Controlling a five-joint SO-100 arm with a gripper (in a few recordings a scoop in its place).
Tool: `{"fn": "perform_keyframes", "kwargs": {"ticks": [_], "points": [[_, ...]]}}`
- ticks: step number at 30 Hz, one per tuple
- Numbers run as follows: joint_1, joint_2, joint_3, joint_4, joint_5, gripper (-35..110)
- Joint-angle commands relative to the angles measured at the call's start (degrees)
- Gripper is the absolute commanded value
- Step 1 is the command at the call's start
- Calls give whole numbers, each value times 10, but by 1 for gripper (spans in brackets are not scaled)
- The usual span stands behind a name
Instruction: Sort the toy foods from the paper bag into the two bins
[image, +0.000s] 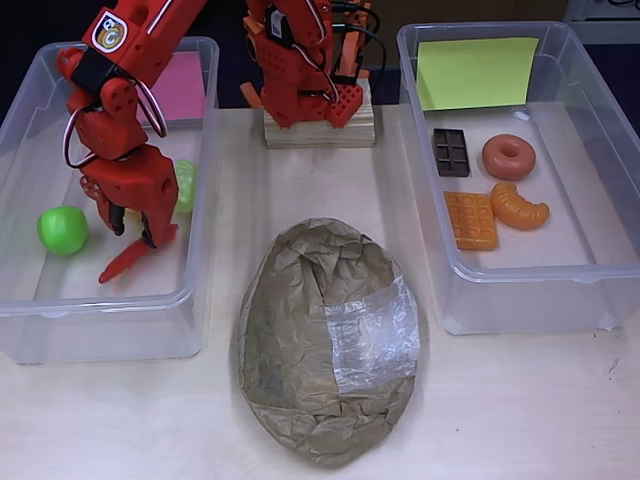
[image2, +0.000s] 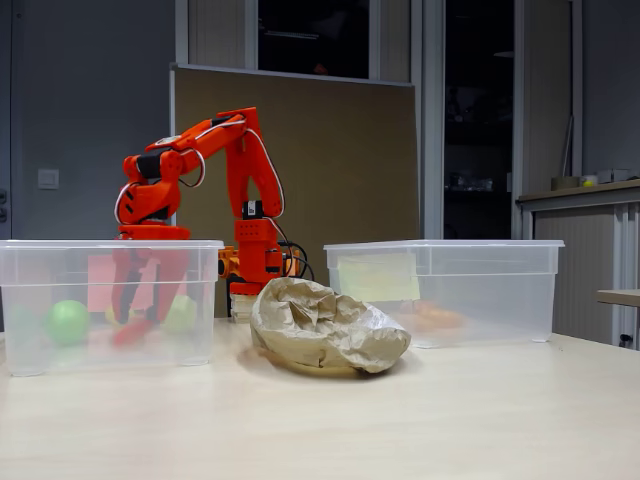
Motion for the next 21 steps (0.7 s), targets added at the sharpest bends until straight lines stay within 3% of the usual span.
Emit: {"fn": "perform_keyframes", "kwargs": {"ticks": [1,8,21], "points": [[8,6,11,-2,0,31],[5,54,11,11,-37,35],[-76,440,34,-14,-235,30]]}}
